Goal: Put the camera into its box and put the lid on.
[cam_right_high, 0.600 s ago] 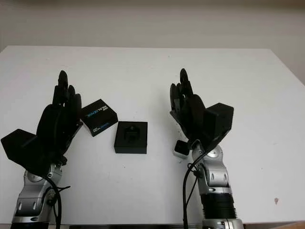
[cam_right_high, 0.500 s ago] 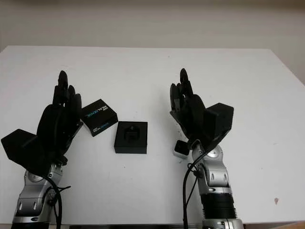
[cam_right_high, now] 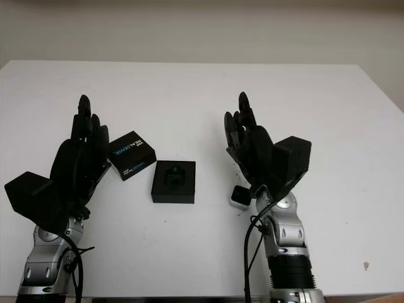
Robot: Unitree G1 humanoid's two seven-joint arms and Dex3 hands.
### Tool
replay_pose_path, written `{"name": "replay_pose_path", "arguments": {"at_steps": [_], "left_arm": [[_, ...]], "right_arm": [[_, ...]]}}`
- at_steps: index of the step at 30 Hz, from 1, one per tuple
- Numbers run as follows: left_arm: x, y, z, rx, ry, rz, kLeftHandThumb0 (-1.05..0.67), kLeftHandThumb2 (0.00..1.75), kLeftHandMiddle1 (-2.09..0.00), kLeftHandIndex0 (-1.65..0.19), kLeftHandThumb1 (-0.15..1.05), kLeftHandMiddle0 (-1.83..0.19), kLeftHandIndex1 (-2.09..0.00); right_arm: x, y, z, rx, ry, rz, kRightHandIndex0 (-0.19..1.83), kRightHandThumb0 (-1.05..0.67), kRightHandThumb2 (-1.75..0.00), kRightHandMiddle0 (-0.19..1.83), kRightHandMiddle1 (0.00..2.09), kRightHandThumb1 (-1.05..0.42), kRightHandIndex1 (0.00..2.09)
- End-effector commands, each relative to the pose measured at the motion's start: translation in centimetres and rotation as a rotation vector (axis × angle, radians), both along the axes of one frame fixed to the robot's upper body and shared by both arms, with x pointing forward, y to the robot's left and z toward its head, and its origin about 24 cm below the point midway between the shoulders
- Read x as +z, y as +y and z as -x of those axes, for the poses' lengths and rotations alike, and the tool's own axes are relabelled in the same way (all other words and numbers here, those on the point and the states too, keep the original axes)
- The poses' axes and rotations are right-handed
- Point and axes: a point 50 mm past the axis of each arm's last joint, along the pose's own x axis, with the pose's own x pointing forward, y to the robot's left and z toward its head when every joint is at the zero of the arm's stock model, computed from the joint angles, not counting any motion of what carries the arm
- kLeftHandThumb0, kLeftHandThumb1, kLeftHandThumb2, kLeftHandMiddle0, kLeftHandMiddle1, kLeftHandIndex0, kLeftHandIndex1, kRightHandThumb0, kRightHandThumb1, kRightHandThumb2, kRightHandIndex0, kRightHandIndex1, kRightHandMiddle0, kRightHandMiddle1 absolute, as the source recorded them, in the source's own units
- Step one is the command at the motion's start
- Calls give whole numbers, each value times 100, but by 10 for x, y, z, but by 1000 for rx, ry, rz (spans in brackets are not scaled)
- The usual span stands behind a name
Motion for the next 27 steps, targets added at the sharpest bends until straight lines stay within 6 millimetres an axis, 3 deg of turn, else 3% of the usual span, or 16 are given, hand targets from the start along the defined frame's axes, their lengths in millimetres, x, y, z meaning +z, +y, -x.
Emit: {"name": "replay_pose_path", "arguments": {"at_steps": [1, 7, 15, 27], "left_arm": [[3, -1, -1, -4, -22, 5, -74, 56, 0, 19, 105, 19, 0], [2, -1, 1, 2, -18, 4, -75, 56, 0, 19, 105, 19, 0], [2, 1, 1, 9, -15, 3, -75, 57, 0, 19, 105, 19, 0], [1, 1, -1, -8, -17, 14, -75, 55, 0, 19, 105, 19, 0]], "right_arm": [[12, -11, 3, -2, -41, 33, -9, -78, -8, -8, 9, -99, 8], [19, -40, 21, 21, -116, 218, 8, -61, -3, 10, 17, -87, 15], [13, -70, 50, -33, -106, 498, 24, -62, -5, 27, 17, -82, 15], [-22, -79, 61, -32, -18, 678, 22, -66, -6, 29, 10, -84, 7]]}}
